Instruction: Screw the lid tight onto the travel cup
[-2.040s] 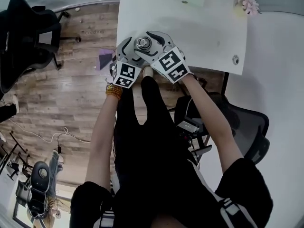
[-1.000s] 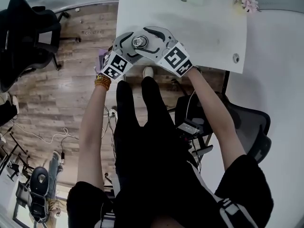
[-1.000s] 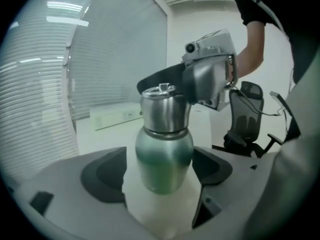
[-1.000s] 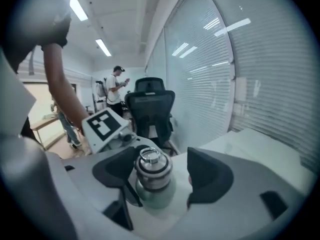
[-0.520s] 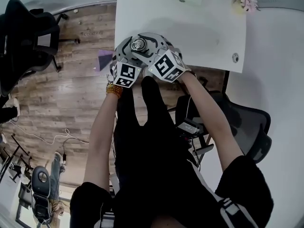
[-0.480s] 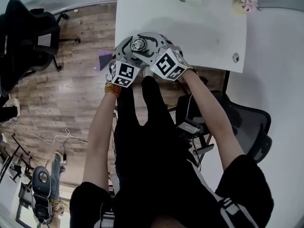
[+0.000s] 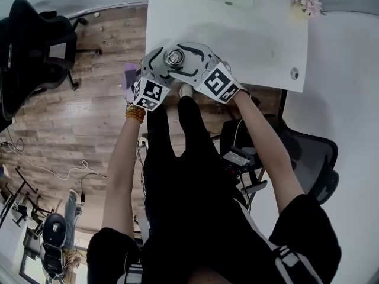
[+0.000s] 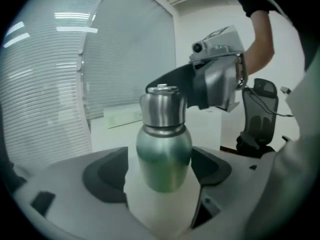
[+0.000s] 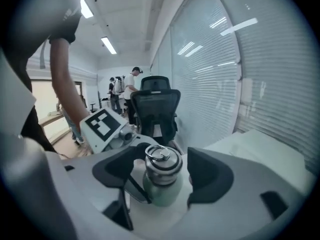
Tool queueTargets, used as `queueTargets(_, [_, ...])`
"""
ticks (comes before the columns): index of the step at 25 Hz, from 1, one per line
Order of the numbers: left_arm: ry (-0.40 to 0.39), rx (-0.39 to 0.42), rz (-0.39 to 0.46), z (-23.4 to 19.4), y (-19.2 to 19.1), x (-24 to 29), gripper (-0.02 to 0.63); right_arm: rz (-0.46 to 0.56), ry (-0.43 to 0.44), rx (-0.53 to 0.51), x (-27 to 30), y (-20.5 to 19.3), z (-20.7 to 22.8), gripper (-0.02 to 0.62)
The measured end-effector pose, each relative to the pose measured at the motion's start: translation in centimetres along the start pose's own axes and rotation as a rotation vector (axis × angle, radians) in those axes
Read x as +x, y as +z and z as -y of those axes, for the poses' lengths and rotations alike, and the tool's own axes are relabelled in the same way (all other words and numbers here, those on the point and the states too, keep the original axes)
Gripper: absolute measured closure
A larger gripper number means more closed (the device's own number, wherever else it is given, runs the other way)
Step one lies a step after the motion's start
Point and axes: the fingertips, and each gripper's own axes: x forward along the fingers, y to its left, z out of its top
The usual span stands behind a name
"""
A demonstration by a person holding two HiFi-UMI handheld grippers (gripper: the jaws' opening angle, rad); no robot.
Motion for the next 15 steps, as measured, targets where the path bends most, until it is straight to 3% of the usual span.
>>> queueTargets(3, [0.153,-0.066,-0.019,0.1,0.2,0.4,0.236,-0.051,-0.12,0.075,0.1,-0.5,0.5,0.274])
queueTargets(5, [0.228,-0.125,-0.016,0.0,0.3,0.6,0.239,-0.095,-0.187,0.059,0.7,-1.0,0.7,0.336])
queueTargets(7, [0.254,-0.162,-0.002,-0.1,0.3,0.8,0.241,-0.113,-0.2,0.018,0.9,-1.0,0.8,0.339])
queueTargets(10, [0.173,-0.105,0.011,0.0,0.2,0.8,0.242,-0.117,-0.116,-0.063,1.0,-1.3,0.4,0.341])
queueTargets(15, [-0.104,0.009,0.021,0.1,0.0,0.9,0.242,-0.105,0.055,-0.182,1.4,-1.1,0.2,0.341])
